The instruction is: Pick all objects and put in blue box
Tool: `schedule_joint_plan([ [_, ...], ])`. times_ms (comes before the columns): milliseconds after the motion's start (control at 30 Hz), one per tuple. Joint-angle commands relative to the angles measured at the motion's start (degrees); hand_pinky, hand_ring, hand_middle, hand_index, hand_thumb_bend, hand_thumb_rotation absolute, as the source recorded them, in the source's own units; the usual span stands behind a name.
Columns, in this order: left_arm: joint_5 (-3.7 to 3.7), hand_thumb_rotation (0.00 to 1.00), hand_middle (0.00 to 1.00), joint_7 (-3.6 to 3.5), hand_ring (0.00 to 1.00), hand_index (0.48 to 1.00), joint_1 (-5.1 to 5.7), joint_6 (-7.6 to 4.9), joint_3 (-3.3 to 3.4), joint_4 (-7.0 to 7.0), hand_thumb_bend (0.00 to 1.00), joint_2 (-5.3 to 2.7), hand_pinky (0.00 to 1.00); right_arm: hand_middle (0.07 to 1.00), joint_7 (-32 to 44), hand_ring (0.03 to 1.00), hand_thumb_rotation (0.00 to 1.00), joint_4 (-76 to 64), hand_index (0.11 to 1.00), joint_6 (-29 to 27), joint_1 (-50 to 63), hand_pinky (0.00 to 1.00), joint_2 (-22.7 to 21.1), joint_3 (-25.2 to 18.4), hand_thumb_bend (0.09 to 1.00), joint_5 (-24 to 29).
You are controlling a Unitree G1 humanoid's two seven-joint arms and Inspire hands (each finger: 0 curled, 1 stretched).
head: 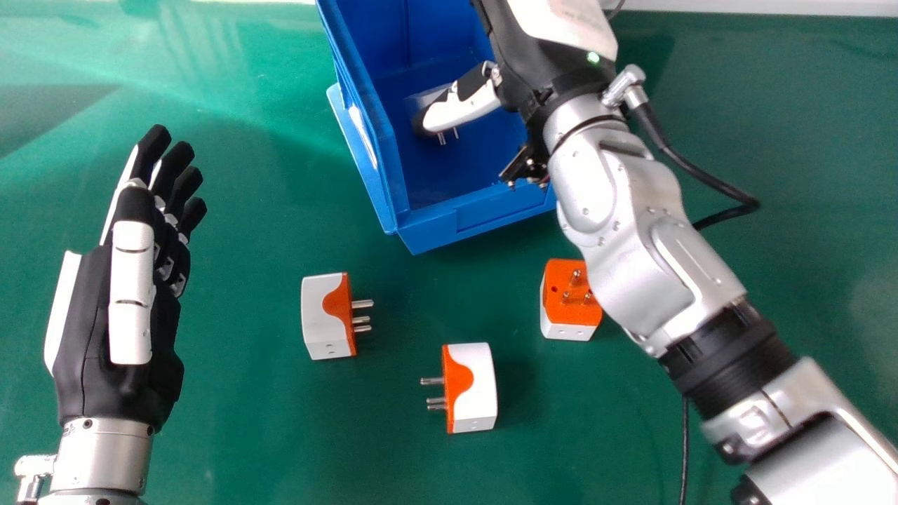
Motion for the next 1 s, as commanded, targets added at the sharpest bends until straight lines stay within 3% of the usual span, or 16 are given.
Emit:
schedule_joint_plan([
  [0,0.07,0.91,0.96,0.01,0.96,0.965,-0.25,-1.28,0.27,-0.47,0.65,0.27,0.97,0.842,1.5,0.760,0.00,-5.8,0.855,0.9,1.0,0.59,-0.9,0.0,0.712,-1.9],
  [200,0.03,0.88,0.95,0.06,0.95,0.958,0.14,-0.99,0.21,-0.97,0.66,0.22,0.96,0.835,6.6,0.776,0.00,-21.7,0.838,2.8,9.5,0.61,-4.4,-0.3,0.721,-5.1],
  [367,-0.80,0.88,0.95,-0.01,0.95,0.955,0.89,-0.30,0.13,-1.67,0.66,-0.19,0.96,0.812,8.1,0.759,0.00,-34.6,0.816,0.6,19.0,0.60,-8.1,-1.0,0.740,-8.6],
  [533,-0.32,0.88,0.95,0.23,0.95,0.953,1.58,-0.43,0.07,-1.95,0.64,-0.36,0.96,0.780,8.6,0.731,0.01,-47.3,0.785,-2.1,32.6,0.57,-11.2,-2.0,0.751,-11.2],
  [633,-0.73,0.89,0.95,0.19,0.95,0.953,1.88,-0.08,0.10,-2.20,0.63,-0.41,0.96,0.781,7.1,0.727,0.05,-52.6,0.786,-4.7,41.6,0.57,-11.8,-3.1,0.727,-11.6],
  [700,-1.15,0.89,0.95,-0.33,0.95,0.953,1.94,-0.05,0.10,-2.15,0.63,-0.20,0.96,0.786,4.9,0.731,0.07,-54.5,0.790,-7.3,46.9,0.57,-11.7,-4.0,0.714,-11.3],
  [800,-0.71,0.90,0.96,0.13,0.96,0.959,2.05,0.18,0.08,-2.29,0.62,-0.20,0.96,0.801,1.6,0.749,0.09,-55.9,0.801,-10.7,52.8,0.59,-11.0,-5.2,0.703,-11.5],
  [867,-0.86,0.90,0.96,0.57,0.96,0.959,1.98,0.59,-0.01,-2.38,0.62,-0.54,0.96,0.806,-0.5,0.756,0.10,-56.3,0.805,-12.8,56.3,0.59,-10.8,-6.0,0.702,-11.7],
  [967,-1.15,0.89,0.95,0.41,0.96,0.956,1.59,0.49,-0.12,-1.73,0.62,-0.60,0.96,0.823,-4.1,0.776,0.12,-56.0,0.820,-16.5,60.9,0.62,-10.5,-7.3,0.699,-11.0],
])
